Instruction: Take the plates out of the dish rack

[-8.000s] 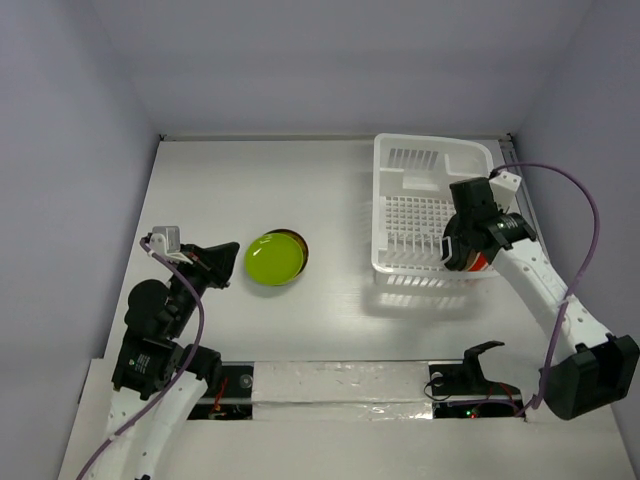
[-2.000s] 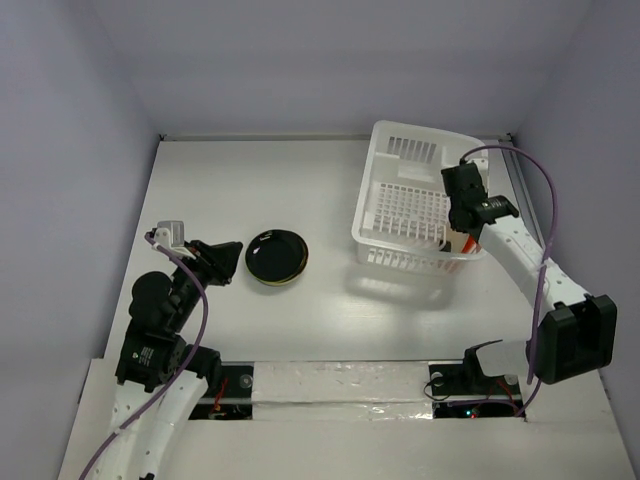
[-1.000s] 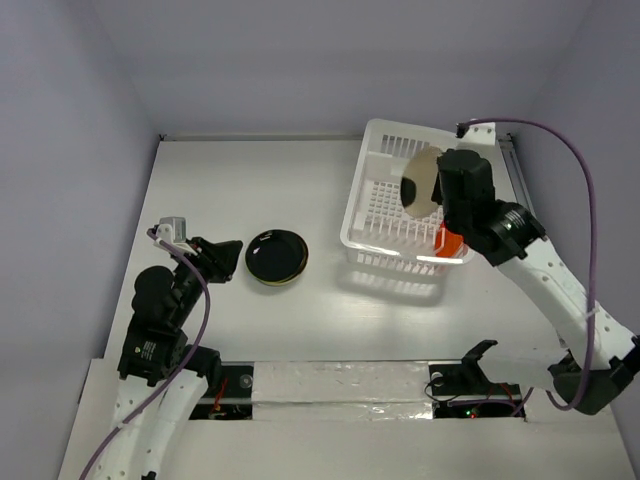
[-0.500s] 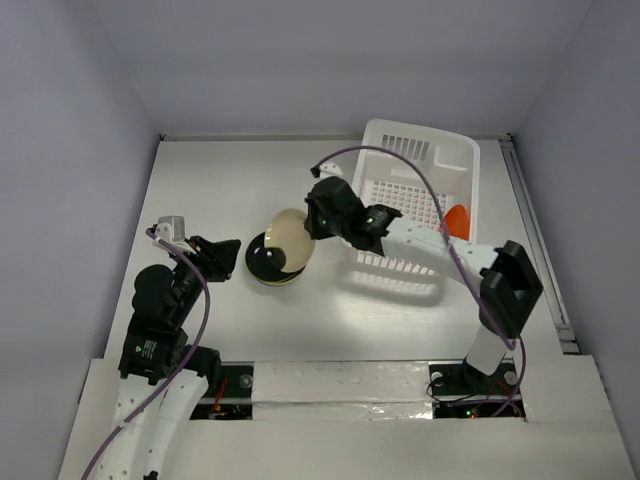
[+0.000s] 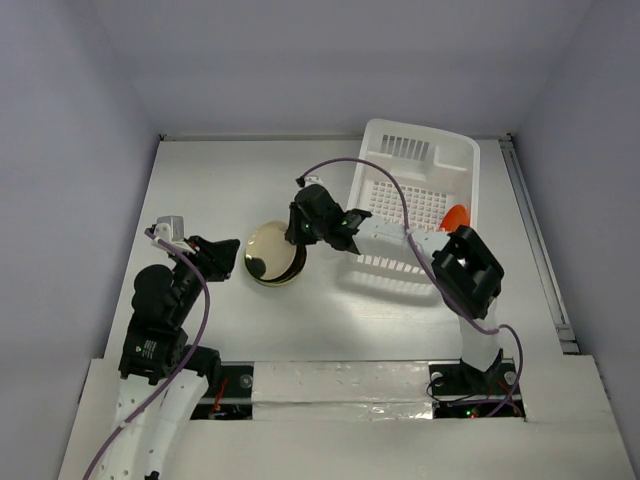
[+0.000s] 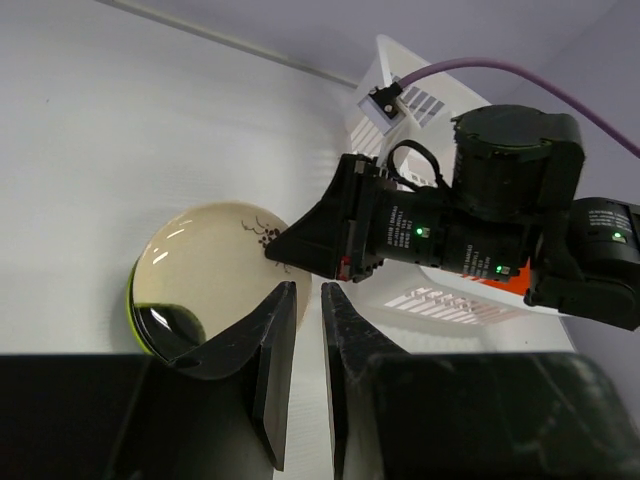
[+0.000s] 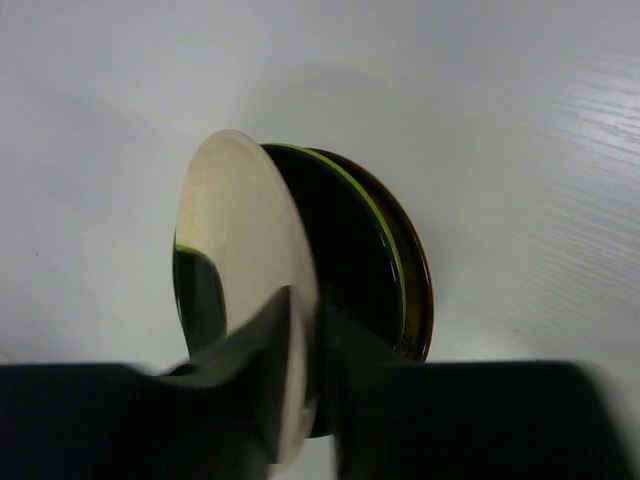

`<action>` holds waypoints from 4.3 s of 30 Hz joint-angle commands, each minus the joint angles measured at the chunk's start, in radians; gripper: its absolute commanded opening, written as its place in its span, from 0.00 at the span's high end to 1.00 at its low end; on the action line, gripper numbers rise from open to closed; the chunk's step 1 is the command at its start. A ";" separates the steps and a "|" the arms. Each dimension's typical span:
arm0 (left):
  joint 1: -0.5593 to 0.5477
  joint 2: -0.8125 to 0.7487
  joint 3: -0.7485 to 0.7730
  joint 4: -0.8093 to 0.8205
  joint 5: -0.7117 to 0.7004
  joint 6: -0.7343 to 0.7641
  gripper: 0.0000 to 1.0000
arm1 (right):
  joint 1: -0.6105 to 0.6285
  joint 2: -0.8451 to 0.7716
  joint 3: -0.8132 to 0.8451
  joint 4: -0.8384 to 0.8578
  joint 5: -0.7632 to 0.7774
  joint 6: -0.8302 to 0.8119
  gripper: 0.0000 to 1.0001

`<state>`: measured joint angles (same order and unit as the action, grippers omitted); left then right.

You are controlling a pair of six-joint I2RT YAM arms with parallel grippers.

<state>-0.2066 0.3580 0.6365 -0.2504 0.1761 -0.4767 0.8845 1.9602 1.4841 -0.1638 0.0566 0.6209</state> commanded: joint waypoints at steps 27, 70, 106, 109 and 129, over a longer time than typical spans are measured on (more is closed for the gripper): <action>-0.002 -0.010 0.023 0.066 0.028 0.010 0.86 | -0.407 -0.830 -0.384 -0.629 0.637 0.010 0.82; -0.002 0.006 0.023 0.063 0.023 0.013 0.86 | -0.671 -0.557 -0.278 -0.530 0.749 -0.312 0.97; 0.044 0.021 0.023 0.060 0.005 0.009 0.86 | -0.090 -0.661 -0.088 -0.130 0.264 -0.195 1.00; 0.053 0.021 0.023 0.059 -0.004 0.007 0.86 | -0.029 -0.514 -0.059 0.010 0.097 -0.127 1.00; 0.081 0.033 0.023 0.062 0.002 0.007 0.86 | 0.033 -0.041 -0.024 0.198 -0.075 0.082 1.00</action>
<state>-0.1307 0.3794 0.6365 -0.2291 0.1711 -0.4732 0.9211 1.9217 1.4837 -0.0887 0.0059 0.6418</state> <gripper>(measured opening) 0.138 0.156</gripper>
